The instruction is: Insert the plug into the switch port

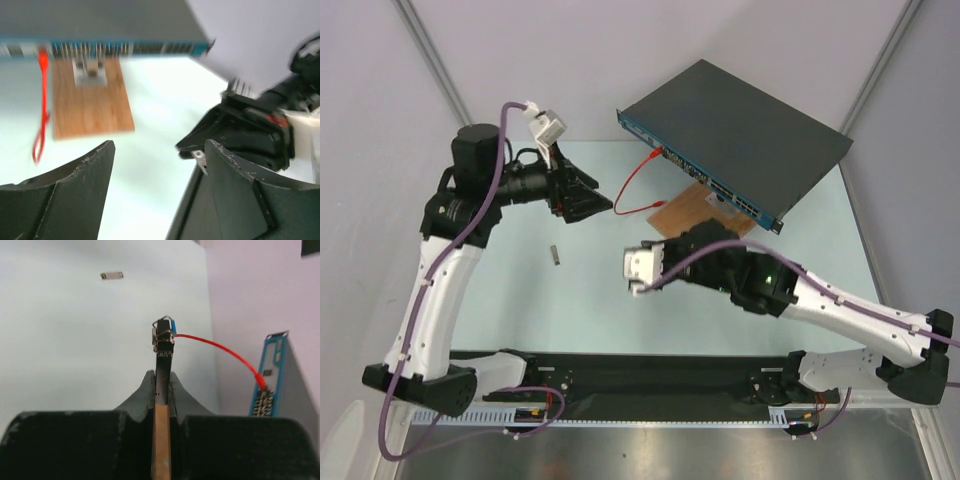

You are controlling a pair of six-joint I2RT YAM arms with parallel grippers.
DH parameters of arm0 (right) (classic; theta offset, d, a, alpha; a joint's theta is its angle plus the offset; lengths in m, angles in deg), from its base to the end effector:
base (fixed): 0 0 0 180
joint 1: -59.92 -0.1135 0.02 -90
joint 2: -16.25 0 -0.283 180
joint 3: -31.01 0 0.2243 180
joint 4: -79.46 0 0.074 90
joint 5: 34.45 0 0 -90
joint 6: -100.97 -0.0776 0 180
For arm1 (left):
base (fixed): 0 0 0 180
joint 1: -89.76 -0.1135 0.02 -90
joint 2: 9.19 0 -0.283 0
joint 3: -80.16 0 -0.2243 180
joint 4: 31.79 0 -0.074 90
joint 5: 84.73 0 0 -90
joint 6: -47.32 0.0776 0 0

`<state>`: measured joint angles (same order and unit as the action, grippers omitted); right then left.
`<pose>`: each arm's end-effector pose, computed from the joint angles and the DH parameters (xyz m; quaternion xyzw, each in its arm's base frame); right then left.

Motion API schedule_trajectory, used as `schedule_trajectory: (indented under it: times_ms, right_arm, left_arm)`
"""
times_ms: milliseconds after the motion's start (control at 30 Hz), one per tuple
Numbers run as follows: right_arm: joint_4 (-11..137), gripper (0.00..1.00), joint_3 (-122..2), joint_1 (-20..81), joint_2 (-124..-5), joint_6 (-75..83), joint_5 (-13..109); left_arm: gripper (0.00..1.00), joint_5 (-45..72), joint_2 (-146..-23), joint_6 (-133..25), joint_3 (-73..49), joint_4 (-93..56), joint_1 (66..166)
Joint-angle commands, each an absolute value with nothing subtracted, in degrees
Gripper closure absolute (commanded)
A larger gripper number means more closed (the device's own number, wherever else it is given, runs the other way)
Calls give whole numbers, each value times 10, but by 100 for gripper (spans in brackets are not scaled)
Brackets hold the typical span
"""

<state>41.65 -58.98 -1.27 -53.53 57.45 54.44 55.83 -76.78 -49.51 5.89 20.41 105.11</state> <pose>0.1323 0.2436 0.4107 -0.6548 0.4716 0.0834 0.5847 0.1848 -0.1129 0.4837 0.3150 0.6913 -0.4374 0.4812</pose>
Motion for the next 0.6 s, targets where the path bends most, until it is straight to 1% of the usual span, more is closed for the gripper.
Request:
schedule_trajectory:
  times_ms: [0, 133, 233, 367, 400, 467, 567]
  right_arm:
    - [502, 100, -512, -69, -501, 766, 713]
    - [616, 100, -414, -101, -484, 851, 784]
    - [785, 100, -347, -116, -483, 930, 821]
    - [921, 100, -280, -121, -491, 1012, 827]
    - [944, 100, -270, -121, -499, 1025, 828]
    - [1007, 100, -249, -123, -510, 1054, 829]
    - [1035, 100, -245, -124, -522, 1067, 831]
  left_arm:
    - [24, 556, -825, -345, 114, 466, 1049]
    - [23, 547, -862, -288, 167, 573, 1063]
    - [19, 516, -866, -264, 167, 623, 1093]
    - [16, 483, -854, -278, 137, 606, 1132]
    - [16, 448, -850, -288, 126, 594, 1152]
    - [18, 405, -840, -296, 96, 561, 1184]
    - [23, 361, -839, -312, 76, 523, 1210]
